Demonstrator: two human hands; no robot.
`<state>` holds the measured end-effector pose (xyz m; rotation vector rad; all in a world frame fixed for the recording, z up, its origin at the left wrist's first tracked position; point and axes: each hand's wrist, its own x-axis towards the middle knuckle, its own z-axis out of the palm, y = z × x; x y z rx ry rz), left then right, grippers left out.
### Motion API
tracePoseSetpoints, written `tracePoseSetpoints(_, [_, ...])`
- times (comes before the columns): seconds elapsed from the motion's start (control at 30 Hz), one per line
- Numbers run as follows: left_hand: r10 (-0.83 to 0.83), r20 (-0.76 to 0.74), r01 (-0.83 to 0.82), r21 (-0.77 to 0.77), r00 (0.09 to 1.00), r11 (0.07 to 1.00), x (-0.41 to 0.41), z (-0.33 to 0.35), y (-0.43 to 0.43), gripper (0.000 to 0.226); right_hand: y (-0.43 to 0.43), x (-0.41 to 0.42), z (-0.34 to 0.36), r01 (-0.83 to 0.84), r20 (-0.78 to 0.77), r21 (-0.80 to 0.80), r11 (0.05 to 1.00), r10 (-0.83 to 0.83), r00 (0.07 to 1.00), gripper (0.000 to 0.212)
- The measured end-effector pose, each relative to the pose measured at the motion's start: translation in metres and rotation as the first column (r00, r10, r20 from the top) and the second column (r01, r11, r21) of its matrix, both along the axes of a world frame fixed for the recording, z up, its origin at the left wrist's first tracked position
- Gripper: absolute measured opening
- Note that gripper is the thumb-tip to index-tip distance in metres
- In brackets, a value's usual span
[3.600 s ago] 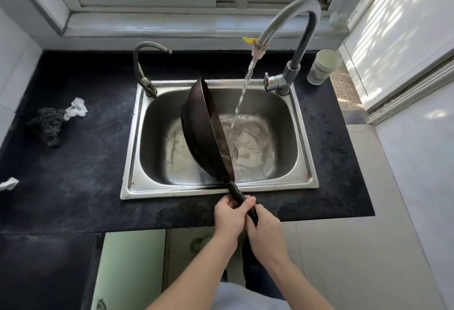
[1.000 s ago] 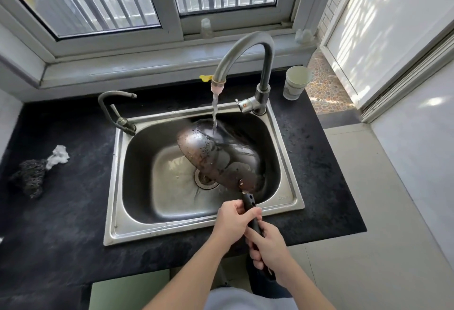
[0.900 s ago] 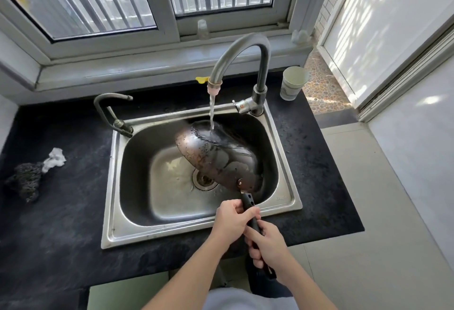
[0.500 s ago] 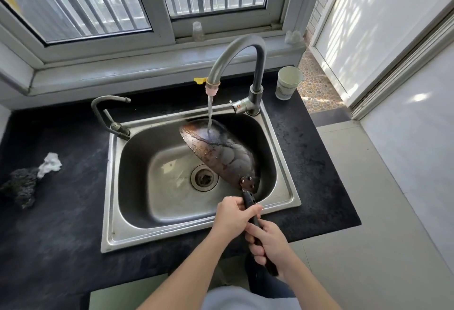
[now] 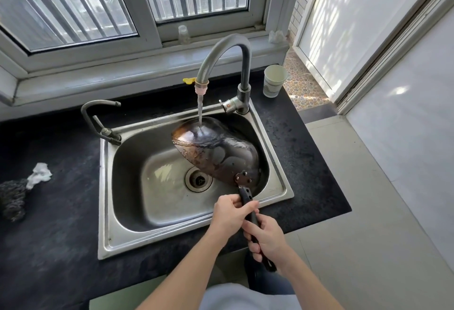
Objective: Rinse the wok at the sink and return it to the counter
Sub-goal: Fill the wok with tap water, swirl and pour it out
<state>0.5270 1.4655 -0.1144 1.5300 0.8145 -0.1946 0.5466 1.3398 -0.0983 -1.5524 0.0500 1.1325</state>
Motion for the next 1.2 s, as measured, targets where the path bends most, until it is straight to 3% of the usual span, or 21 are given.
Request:
tracePoseSetpoints(0.27, [0.161,0.044,-0.144,-0.262,0.986,0.954,-0.012,0.009,0.000,0.020,-0.002,-0.009,-0.004,-0.073,0.185,-0.031,0.997,0.078,0.980,0.018])
tracePoseSetpoints(0.47, [0.242,0.065,-0.205,-0.348,0.968,0.915,-0.025,0.007,-0.001,0.015,-0.003,-0.013,-0.010,-0.154,0.371,-0.160,0.975,0.204,0.906,0.008])
tracePoseSetpoints(0.6, [0.256,0.081,-0.205,-0.393,0.963,0.896,-0.031,0.007,-0.002,0.018,-0.007,-0.014,-0.017,-0.182,0.439,-0.238,0.954,0.272,0.856,0.016])
tracePoseSetpoints(0.83, [0.248,0.099,-0.203,-0.329,0.964,0.922,-0.034,0.010,-0.003,0.018,-0.009,-0.013,-0.013,-0.216,0.397,-0.170,0.961,0.268,0.878,0.007])
tracePoseSetpoints(1.2, [0.092,0.129,-0.086,-0.055,0.987,0.995,-0.022,0.018,-0.001,0.015,-0.010,-0.006,0.002,-0.062,0.019,0.152,0.986,0.060,0.998,0.016])
